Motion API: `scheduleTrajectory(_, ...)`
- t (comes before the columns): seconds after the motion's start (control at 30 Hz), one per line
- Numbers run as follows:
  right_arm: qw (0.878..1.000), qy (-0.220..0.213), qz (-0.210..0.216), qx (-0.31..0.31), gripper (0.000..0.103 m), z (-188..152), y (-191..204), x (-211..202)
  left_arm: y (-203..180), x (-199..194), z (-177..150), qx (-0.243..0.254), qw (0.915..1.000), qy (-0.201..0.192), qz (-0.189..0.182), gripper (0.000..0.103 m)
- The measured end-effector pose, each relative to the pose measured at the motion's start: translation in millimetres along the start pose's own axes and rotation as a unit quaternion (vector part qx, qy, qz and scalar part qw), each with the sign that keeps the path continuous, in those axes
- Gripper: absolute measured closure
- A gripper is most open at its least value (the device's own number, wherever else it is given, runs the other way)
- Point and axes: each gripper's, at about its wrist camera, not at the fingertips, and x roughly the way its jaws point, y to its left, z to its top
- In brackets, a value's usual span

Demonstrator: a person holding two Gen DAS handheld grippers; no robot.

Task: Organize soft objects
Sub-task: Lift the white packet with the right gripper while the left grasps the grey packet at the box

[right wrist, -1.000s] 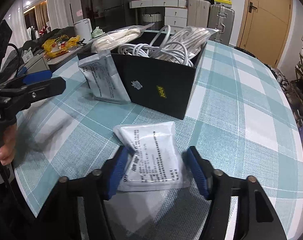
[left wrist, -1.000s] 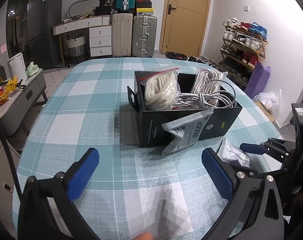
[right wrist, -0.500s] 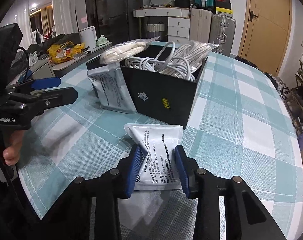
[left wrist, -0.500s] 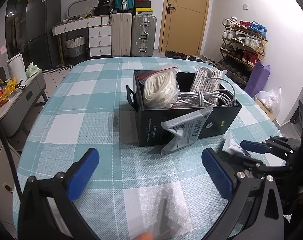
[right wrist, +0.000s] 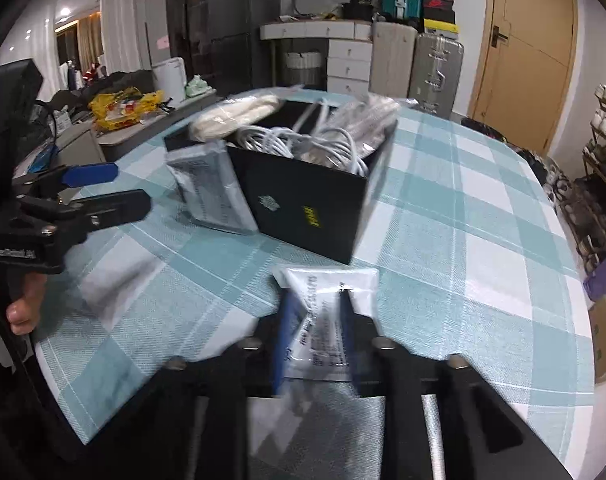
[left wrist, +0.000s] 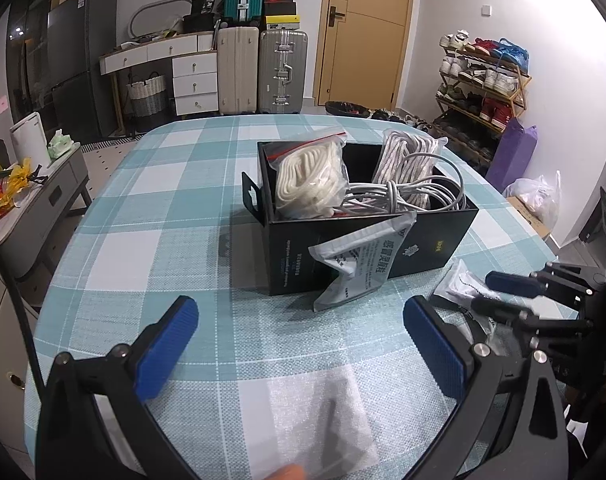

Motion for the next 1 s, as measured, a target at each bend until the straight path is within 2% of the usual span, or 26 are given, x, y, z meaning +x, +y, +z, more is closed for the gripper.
scheduleTrajectory(0.03,1.000,0.002,0.001,-0.002,0.053,0,-1,0,0,0,0,0.000,1.0000,0.000,-0.001,0.000)
scheduleTrajectory(0.1,1.000,0.010,-0.002,-0.003,0.046,1,-4,4,-1,1,0,0.001,1.0000,0.001,-0.002,0.000)
scheduleTrajectory(0.23,0.999,0.038,-0.001,0.008,0.045,1,-11,19,-2,2,0,0.002,1.0000,0.002,-0.003,0.000)
scheduleTrajectory(0.37,0.999,0.048,-0.005,0.012,0.045,3,-17,28,-1,4,0,0.001,1.0000,0.004,-0.002,0.000)
scheduleTrajectory(0.47,0.999,0.047,0.005,0.011,0.051,4,-18,29,0,5,0,-0.001,1.0000,0.005,-0.004,0.000)
scheduleTrajectory(0.53,0.999,0.046,0.011,0.007,0.059,4,-17,29,1,6,0,-0.001,1.0000,0.005,-0.004,0.000)
scheduleTrajectory(0.7,0.999,0.042,0.027,0.006,0.067,4,-14,27,1,5,0,-0.001,1.0000,0.004,-0.003,0.000)
scheduleTrajectory(1.0,1.000,-0.008,0.023,-0.014,0.069,8,2,5,2,4,0,-0.002,1.0000,0.003,-0.003,0.000)
